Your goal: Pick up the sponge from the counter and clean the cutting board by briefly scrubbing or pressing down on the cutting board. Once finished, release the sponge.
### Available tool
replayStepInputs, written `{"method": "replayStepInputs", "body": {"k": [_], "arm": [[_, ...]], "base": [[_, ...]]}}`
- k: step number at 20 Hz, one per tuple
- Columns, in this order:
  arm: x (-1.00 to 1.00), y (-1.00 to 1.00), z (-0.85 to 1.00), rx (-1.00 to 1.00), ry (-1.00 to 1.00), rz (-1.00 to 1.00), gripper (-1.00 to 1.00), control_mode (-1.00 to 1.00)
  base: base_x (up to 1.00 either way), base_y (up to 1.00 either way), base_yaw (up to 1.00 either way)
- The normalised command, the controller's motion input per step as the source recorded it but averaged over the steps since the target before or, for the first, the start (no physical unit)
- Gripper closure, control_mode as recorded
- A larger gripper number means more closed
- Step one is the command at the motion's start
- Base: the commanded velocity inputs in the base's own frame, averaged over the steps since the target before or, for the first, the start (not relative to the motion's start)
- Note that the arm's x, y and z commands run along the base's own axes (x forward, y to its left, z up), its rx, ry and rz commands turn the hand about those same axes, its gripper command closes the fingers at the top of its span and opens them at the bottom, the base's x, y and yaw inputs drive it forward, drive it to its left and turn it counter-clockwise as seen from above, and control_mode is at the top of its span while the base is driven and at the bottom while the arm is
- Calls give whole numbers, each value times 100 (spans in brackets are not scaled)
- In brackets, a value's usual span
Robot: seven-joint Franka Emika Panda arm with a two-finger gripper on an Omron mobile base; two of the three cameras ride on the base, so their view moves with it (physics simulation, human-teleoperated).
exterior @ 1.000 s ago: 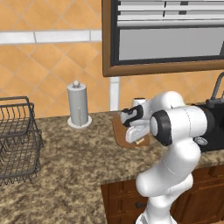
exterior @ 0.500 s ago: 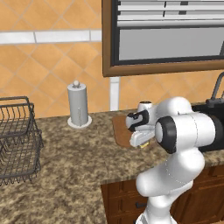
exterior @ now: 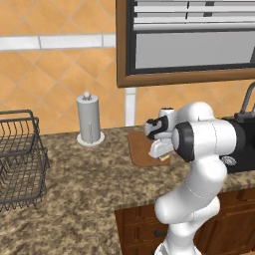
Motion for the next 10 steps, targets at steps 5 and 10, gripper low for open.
{"method": "replayStepInputs", "body": {"k": [5,10], "arm": [[42,-3,-10,0,0,0,100,-100],[36,0,-31,0,-1,0,100,-100]], "base": [[0,0,0],[0,0,0]]}}
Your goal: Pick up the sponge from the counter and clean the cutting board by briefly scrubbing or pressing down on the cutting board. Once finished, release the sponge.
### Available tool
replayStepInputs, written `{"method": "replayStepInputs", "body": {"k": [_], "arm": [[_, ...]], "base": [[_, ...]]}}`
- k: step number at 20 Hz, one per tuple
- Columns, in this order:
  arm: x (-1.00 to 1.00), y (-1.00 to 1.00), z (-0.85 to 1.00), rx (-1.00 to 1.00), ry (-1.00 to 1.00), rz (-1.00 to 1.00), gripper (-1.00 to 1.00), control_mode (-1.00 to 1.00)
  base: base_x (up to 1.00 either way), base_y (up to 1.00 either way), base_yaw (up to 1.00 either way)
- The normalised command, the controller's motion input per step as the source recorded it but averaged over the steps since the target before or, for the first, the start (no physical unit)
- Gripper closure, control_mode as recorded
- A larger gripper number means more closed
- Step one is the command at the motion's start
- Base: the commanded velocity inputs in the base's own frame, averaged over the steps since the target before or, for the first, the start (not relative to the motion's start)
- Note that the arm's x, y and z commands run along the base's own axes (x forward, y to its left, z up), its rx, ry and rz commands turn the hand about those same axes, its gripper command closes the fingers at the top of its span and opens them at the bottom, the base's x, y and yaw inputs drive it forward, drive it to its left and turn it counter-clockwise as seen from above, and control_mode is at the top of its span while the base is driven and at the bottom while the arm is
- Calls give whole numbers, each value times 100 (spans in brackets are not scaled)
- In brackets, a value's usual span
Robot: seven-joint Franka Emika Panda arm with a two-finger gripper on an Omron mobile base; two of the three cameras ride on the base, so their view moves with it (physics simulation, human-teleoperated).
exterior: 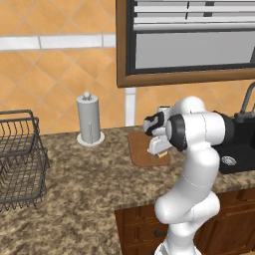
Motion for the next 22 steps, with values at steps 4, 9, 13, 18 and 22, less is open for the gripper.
{"method": "replayStepInputs", "body": {"k": [4,9,13,18,22], "arm": [[62,-1,-5,1,0,0,100,-100],[69,0,0,1,0,-3,100,-100],[77,-1,0,2,0,-6,100,-100],[40,0,0,0,0,-3,100,-100],[-24,0,-3,0,0,0,100,-100]], "base": [[0,0,0],[0,0,0],[0,0,0],[0,0,0],[0,0,0]]}}
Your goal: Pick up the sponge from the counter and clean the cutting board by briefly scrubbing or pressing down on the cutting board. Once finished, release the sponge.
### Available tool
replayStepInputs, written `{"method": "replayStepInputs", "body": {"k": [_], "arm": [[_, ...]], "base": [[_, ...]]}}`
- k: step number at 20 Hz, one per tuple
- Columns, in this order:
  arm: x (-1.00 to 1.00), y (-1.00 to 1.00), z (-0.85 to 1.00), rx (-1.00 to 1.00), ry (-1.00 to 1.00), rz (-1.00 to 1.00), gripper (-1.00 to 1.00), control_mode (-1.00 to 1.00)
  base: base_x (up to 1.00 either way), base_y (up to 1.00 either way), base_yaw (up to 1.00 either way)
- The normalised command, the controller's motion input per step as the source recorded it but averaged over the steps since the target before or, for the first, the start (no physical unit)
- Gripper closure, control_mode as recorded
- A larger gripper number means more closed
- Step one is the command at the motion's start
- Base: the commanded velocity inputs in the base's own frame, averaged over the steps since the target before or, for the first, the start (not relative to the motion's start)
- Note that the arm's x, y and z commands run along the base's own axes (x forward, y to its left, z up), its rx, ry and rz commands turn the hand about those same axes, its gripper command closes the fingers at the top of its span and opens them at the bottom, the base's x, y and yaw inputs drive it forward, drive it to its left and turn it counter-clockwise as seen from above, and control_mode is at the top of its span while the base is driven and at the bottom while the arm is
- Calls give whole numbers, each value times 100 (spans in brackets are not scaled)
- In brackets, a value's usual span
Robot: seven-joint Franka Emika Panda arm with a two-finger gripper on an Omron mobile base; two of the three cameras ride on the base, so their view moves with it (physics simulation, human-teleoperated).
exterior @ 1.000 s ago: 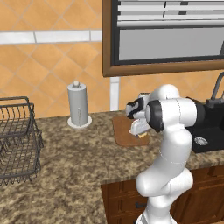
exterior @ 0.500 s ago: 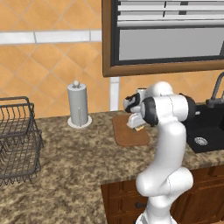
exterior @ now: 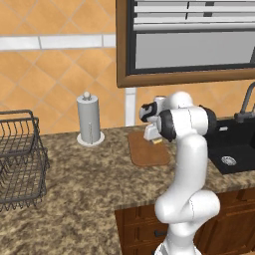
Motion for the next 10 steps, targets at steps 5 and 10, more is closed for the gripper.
{"method": "replayStepInputs", "body": {"k": [5,10], "arm": [[-88,0,-6,0,4,0,100,-100],[-100,0,-17,0,5,1,100,-100]], "base": [[0,0,0],[0,0,0]]}}
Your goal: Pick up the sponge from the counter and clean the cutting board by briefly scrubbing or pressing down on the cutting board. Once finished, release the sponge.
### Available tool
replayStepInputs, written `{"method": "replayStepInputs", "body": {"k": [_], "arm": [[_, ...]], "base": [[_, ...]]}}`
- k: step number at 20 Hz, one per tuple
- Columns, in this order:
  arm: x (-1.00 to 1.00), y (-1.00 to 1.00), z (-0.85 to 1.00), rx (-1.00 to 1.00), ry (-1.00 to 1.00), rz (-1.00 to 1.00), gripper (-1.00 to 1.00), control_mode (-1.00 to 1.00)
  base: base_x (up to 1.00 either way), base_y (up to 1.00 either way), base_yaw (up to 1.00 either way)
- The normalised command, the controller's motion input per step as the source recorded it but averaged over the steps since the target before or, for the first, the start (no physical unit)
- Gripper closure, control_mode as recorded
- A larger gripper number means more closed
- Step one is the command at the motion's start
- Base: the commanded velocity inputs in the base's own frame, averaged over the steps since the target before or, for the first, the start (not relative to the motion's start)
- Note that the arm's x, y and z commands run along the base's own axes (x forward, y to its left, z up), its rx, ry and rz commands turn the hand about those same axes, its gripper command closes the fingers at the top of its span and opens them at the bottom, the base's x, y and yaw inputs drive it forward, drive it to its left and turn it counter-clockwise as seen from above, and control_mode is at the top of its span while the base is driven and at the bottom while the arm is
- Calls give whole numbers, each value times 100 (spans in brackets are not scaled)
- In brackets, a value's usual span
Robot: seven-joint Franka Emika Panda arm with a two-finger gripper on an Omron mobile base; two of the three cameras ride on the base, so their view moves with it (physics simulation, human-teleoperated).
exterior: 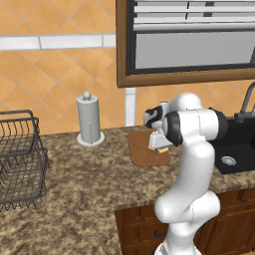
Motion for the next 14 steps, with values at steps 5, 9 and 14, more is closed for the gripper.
{"method": "replayStepInputs", "body": {"k": [5,9,14], "arm": [[-79,1,-18,0,8,4,100,-100],[-26,10,-19,0,8,7,100,-100],[2,34,-15,0,3,6,100,-100]], "base": [[0,0,0],[0,0,0],[0,0,0]]}}
